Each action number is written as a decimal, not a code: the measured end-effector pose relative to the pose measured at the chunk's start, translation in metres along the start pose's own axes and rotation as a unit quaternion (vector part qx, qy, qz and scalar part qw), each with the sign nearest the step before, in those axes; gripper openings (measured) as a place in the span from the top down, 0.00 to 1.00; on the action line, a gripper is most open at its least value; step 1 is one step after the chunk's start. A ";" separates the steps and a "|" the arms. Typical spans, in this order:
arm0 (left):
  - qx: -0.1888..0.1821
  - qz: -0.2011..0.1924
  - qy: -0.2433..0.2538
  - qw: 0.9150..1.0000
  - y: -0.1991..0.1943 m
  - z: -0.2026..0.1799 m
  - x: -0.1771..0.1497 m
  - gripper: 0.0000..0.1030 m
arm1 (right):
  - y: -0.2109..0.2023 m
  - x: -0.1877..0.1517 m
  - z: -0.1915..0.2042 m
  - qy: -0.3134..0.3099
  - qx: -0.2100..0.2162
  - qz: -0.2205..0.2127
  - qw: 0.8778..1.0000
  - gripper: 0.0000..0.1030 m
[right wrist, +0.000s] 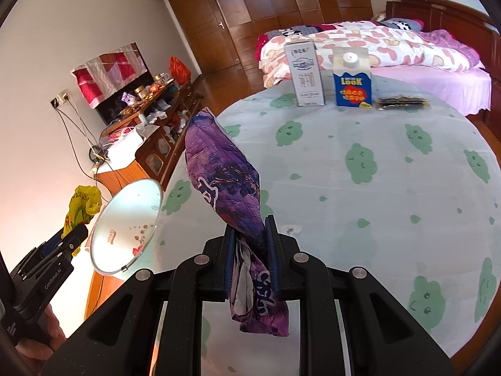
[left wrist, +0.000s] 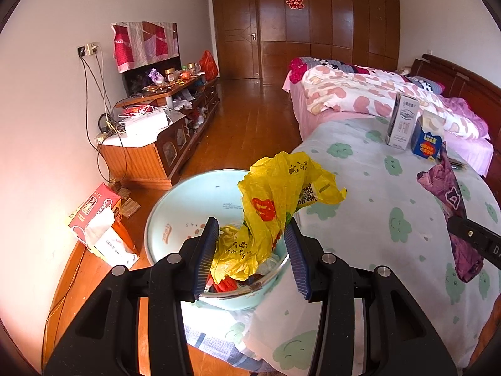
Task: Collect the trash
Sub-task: 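Carry the yellow bag and purple wrapper over the blue bin with both grippers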
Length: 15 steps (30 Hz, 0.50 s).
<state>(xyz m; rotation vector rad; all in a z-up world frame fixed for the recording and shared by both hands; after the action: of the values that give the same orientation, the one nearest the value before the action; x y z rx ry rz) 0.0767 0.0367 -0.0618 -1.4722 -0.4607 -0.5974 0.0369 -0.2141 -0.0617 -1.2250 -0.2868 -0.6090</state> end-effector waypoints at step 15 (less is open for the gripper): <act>0.018 -0.013 -0.030 0.999 0.005 0.034 0.018 0.58 | 0.015 0.012 0.057 -0.035 0.028 0.009 0.999 0.81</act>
<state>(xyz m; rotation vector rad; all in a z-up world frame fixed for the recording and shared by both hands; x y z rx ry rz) 0.0964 0.0691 -0.0522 -1.4549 -0.5350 -0.5634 0.0617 -0.1609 -0.0481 -1.1954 -0.3499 -0.5394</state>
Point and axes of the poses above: each gripper's, at about its wrist camera, not at the fingertips, and y roughly the way its jaws point, z to its left, x to its top, the point moved 2 cm from there along y, roughly the way its jaws point, and after that the axes turned 12 degrees about z, right-handed, at the moved point
